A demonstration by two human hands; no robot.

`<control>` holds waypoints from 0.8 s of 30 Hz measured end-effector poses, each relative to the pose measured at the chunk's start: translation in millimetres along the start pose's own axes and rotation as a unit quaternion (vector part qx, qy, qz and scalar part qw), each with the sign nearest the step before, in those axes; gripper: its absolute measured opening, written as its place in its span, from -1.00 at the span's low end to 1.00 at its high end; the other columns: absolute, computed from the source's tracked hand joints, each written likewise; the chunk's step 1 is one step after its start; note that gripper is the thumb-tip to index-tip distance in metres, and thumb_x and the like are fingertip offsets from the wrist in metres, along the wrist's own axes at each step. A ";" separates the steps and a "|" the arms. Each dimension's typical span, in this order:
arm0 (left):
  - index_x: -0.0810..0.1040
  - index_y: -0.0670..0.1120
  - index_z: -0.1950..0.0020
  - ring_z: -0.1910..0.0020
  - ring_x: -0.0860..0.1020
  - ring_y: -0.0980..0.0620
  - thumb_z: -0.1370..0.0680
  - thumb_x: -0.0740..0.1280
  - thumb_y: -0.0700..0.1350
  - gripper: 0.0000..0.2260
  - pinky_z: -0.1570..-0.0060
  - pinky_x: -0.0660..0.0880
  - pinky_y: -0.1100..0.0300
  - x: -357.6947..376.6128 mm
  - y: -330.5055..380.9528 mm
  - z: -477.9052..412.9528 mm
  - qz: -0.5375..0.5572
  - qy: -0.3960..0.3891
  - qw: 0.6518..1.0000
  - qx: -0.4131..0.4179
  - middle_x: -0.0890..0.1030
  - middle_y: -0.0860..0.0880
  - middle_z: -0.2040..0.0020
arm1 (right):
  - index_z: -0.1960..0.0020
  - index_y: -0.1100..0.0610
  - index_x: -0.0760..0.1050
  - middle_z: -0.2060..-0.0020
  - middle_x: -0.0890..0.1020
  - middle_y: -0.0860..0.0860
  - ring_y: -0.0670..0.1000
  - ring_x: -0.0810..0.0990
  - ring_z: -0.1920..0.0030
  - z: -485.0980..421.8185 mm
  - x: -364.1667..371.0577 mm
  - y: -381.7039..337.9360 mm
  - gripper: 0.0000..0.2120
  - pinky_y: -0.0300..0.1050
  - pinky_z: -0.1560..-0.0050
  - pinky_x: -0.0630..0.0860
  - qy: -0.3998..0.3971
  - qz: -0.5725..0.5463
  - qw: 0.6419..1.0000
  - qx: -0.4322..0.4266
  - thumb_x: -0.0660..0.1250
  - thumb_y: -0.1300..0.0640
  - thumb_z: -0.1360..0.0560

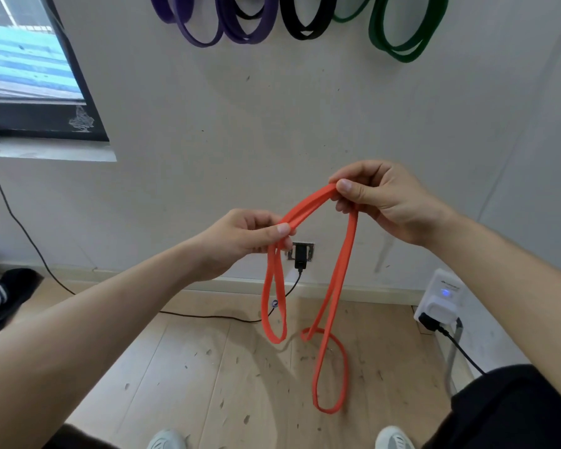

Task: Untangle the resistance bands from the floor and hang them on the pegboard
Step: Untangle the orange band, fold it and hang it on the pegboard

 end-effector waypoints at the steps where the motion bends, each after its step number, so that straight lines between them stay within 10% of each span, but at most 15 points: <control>1: 0.67 -0.13 -0.06 0.03 0.66 0.02 -0.49 0.39 0.00 -0.75 -0.03 0.58 0.26 -2.0 -0.9 0.7 0.010 0.004 1.000 -0.001 0.70 -0.07 0.12 | 0.11 0.13 0.69 0.26 0.71 0.08 0.01 0.66 0.31 -0.5 -3.4 0.8 -0.83 -0.19 0.19 0.60 0.006 -0.007 1.000 0.002 0.47 0.11 -0.32; 12: 0.67 -0.15 -0.04 0.19 0.67 0.01 -0.36 0.51 -0.13 -0.72 -0.01 0.64 0.19 -19.6 13.9 5.0 0.065 0.141 0.986 0.064 0.71 -0.04 0.22 | 0.03 0.22 0.58 0.31 0.65 0.07 0.01 0.62 0.34 1.3 -21.3 19.0 -0.80 -0.18 0.22 0.59 0.013 0.040 0.998 0.056 0.43 0.18 -0.38; 19: 0.71 -0.12 0.02 0.19 0.67 0.00 -0.32 0.54 -0.11 -0.75 0.04 0.63 0.18 -6.0 12.0 1.6 0.072 0.117 0.990 0.038 0.71 -0.11 0.17 | -0.22 0.15 0.55 0.21 0.58 0.18 0.04 0.62 0.20 9.1 23.0 24.7 -0.61 -0.10 0.06 0.60 -0.124 0.151 0.976 0.095 0.50 0.29 -0.42; 24: 0.70 -0.18 -0.02 0.17 0.69 -0.02 -0.34 0.52 -0.13 -0.72 0.06 0.63 0.19 -4.3 12.6 0.9 0.071 0.107 0.991 0.030 0.73 -0.12 0.15 | -0.08 0.16 0.63 0.26 0.67 0.13 -0.01 0.62 0.30 5.2 41.3 16.5 -0.83 -0.07 0.23 0.57 -0.068 0.176 0.982 0.034 0.47 0.24 -0.49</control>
Point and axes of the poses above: each hand's wrist, its own z-axis away from the middle knuckle, its own x-axis out of the palm, y = z × x, the point moved 6 cm from there along -z, towards the middle knuckle
